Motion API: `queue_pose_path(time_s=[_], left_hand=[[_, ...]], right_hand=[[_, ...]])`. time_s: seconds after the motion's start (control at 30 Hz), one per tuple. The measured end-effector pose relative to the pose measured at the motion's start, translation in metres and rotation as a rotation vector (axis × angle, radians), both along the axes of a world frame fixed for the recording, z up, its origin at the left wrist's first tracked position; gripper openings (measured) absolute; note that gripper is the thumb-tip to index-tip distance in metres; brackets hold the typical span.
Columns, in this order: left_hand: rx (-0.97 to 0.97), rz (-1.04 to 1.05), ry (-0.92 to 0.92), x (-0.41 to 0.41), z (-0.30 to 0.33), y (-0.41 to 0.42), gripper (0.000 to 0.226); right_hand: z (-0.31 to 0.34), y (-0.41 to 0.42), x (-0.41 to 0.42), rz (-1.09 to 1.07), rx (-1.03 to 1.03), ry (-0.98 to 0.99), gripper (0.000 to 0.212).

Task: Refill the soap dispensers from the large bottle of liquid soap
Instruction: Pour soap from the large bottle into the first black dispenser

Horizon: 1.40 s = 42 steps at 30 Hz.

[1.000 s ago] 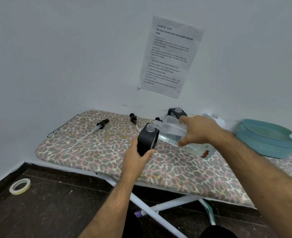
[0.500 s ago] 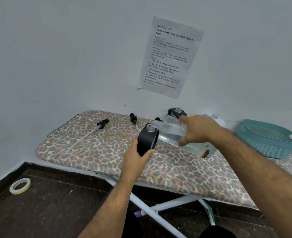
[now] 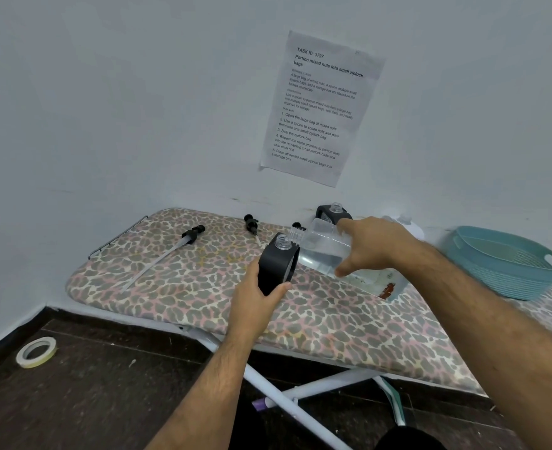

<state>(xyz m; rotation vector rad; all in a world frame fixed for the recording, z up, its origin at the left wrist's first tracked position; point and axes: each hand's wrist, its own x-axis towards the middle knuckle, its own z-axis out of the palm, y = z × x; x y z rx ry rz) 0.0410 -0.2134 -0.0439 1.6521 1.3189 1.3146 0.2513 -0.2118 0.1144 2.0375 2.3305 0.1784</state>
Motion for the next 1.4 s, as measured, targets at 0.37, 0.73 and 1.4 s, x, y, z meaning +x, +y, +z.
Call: queue_pose_path(time_s=[0.37, 0.73, 1.4], left_hand=[[0.0, 0.006, -0.002, 0.0001, 0.0006, -0.0009, 0.065], [-0.006, 0.006, -0.011, 0.0004, 0.0016, -0.0014, 0.066], [-0.012, -0.008, -0.003, -0.0008, 0.0011, -0.0013, 0.066]], right_hand=[[0.0003, -0.0007, -0.0004, 0.006, -0.005, 0.003, 0.079], [0.0015, -0.0017, -0.0015, 0.006, -0.007, -0.006, 0.079], [0.0007, 0.0003, 0.0003, 0.013, -0.01, 0.015, 0.081]])
